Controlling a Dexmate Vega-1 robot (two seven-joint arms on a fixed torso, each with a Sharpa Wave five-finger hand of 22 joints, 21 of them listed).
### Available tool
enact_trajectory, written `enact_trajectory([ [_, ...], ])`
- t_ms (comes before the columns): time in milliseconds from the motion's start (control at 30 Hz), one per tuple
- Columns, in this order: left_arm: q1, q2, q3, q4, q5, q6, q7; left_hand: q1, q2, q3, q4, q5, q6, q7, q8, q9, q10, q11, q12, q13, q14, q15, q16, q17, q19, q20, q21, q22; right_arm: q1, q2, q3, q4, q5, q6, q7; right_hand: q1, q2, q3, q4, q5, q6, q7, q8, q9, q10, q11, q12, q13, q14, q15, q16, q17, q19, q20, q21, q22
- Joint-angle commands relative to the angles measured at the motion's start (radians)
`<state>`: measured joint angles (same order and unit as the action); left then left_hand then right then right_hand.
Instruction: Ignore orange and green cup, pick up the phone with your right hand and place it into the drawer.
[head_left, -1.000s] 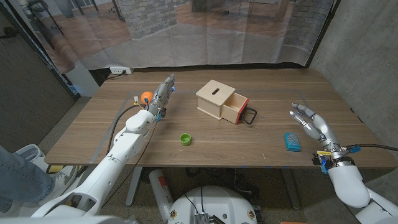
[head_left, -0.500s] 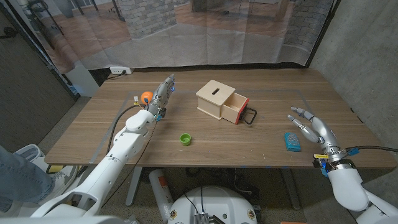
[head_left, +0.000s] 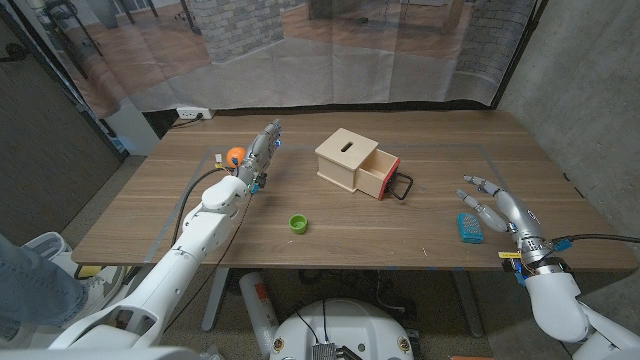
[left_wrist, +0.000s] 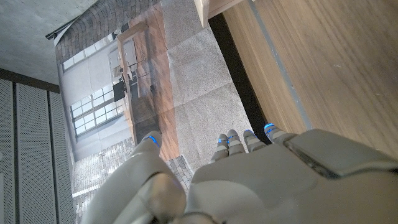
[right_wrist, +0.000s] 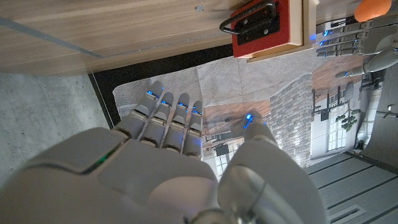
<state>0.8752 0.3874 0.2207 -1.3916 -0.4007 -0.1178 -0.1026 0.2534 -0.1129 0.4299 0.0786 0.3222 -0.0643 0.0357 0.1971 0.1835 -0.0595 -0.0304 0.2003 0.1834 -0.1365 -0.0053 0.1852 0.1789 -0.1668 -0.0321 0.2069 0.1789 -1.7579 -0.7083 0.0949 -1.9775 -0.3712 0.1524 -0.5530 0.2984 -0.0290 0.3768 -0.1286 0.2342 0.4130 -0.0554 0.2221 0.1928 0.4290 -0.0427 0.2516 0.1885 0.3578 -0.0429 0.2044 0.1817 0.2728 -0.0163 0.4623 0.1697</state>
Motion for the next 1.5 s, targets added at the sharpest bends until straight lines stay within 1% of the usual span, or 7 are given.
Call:
enact_trajectory([
  [33, -0.007, -0.004, 0.001, 0.012, 0.001, 0.006, -0.006, 0.001, 0.01, -0.002, -0.001, 0.01, 0.0, -0.003, 0.004, 0.005, 0.0, 0.001, 0.005, 0.005, 0.002, -0.001, 0.003, 0.004, -0.029, -0.027, -0.001, 0.004, -0.008, -0.026, -0.017, -0.023, -0.048, -0.073, -0.002, 0.016, 0.002, 0.004, -0.007, 0.009, 0.01, -0.007, 0.002, 0.003, 0.007, -0.01, 0.003, 0.003, 0.009, -0.03, 0.006, 0.003, 0.013, 0.01, -0.001, 0.005],
  [400, -0.009, -0.007, 0.004, 0.013, 0.005, 0.005, -0.007, 0.002, 0.011, -0.004, -0.001, 0.01, 0.002, -0.003, 0.004, 0.005, 0.0, 0.0, 0.005, 0.005, 0.001, 0.0, 0.003, 0.004, -0.03, -0.02, -0.002, 0.004, -0.006, -0.055, -0.042, -0.028, -0.081, -0.122, -0.01, 0.021, 0.0, 0.006, -0.01, 0.011, 0.01, -0.015, -0.001, 0.004, 0.005, -0.013, 0.001, 0.003, 0.011, -0.029, 0.003, 0.003, 0.027, 0.032, -0.004, 0.005],
  [567, -0.008, -0.007, 0.005, 0.012, 0.006, 0.008, -0.005, 0.002, 0.012, -0.005, -0.001, 0.01, 0.003, -0.003, 0.004, 0.005, 0.001, 0.001, 0.005, 0.005, 0.001, 0.0, 0.003, 0.004, -0.031, -0.017, -0.002, 0.004, -0.005, -0.067, -0.051, -0.03, -0.089, -0.146, -0.011, 0.023, 0.0, 0.006, -0.01, 0.011, 0.01, -0.017, -0.002, 0.004, 0.005, -0.009, 0.0, 0.003, 0.012, -0.03, 0.002, 0.003, 0.03, 0.035, -0.006, 0.005],
  [833, -0.009, -0.006, 0.004, 0.013, 0.006, 0.009, -0.006, 0.002, 0.012, -0.006, -0.001, 0.011, 0.003, -0.004, 0.004, 0.005, 0.001, 0.0, 0.005, 0.005, 0.001, 0.0, 0.003, 0.004, -0.032, -0.014, -0.003, 0.004, 0.003, -0.088, -0.071, -0.04, -0.109, -0.2, -0.009, 0.026, -0.001, 0.007, -0.011, 0.012, 0.012, -0.021, -0.004, 0.004, 0.006, -0.017, -0.001, 0.004, 0.017, -0.04, 0.002, 0.004, 0.03, 0.041, -0.013, 0.005],
  [1167, -0.011, -0.006, 0.002, 0.02, 0.004, 0.008, -0.011, 0.002, 0.013, -0.008, -0.001, 0.011, 0.003, -0.005, 0.003, 0.005, 0.0, 0.0, 0.005, 0.005, 0.001, 0.0, 0.003, 0.004, -0.033, -0.015, -0.003, 0.005, 0.01, -0.114, -0.089, -0.047, -0.115, -0.255, -0.005, 0.034, -0.005, 0.009, -0.015, 0.013, 0.016, -0.029, -0.004, 0.005, 0.01, -0.016, 0.0, 0.004, 0.027, -0.038, 0.002, 0.003, 0.032, 0.046, -0.019, 0.006],
  [1267, -0.012, -0.006, 0.002, 0.023, 0.003, 0.008, -0.013, 0.002, 0.013, -0.008, -0.001, 0.011, 0.003, -0.006, 0.003, 0.005, -0.001, -0.001, 0.004, 0.005, 0.001, 0.0, 0.003, 0.004, -0.033, -0.013, -0.003, 0.005, 0.011, -0.12, -0.096, -0.051, -0.119, -0.278, -0.004, 0.04, -0.007, 0.01, -0.018, 0.014, 0.012, -0.034, -0.006, 0.005, 0.01, -0.017, -0.001, 0.004, 0.028, -0.038, 0.001, 0.003, 0.039, 0.058, -0.02, 0.006],
  [1500, -0.016, -0.005, 0.003, 0.029, 0.004, 0.013, -0.017, 0.002, 0.014, -0.01, -0.001, 0.011, 0.005, -0.005, 0.004, 0.005, 0.001, -0.001, 0.005, 0.005, 0.0, 0.002, 0.002, 0.004, -0.034, -0.012, -0.003, 0.005, 0.02, -0.132, -0.12, -0.049, -0.125, -0.319, -0.01, 0.055, -0.016, 0.013, -0.023, 0.014, 0.024, -0.052, -0.004, 0.006, 0.016, -0.032, -0.001, 0.005, 0.032, -0.05, -0.002, 0.003, 0.068, 0.101, -0.021, 0.007],
])
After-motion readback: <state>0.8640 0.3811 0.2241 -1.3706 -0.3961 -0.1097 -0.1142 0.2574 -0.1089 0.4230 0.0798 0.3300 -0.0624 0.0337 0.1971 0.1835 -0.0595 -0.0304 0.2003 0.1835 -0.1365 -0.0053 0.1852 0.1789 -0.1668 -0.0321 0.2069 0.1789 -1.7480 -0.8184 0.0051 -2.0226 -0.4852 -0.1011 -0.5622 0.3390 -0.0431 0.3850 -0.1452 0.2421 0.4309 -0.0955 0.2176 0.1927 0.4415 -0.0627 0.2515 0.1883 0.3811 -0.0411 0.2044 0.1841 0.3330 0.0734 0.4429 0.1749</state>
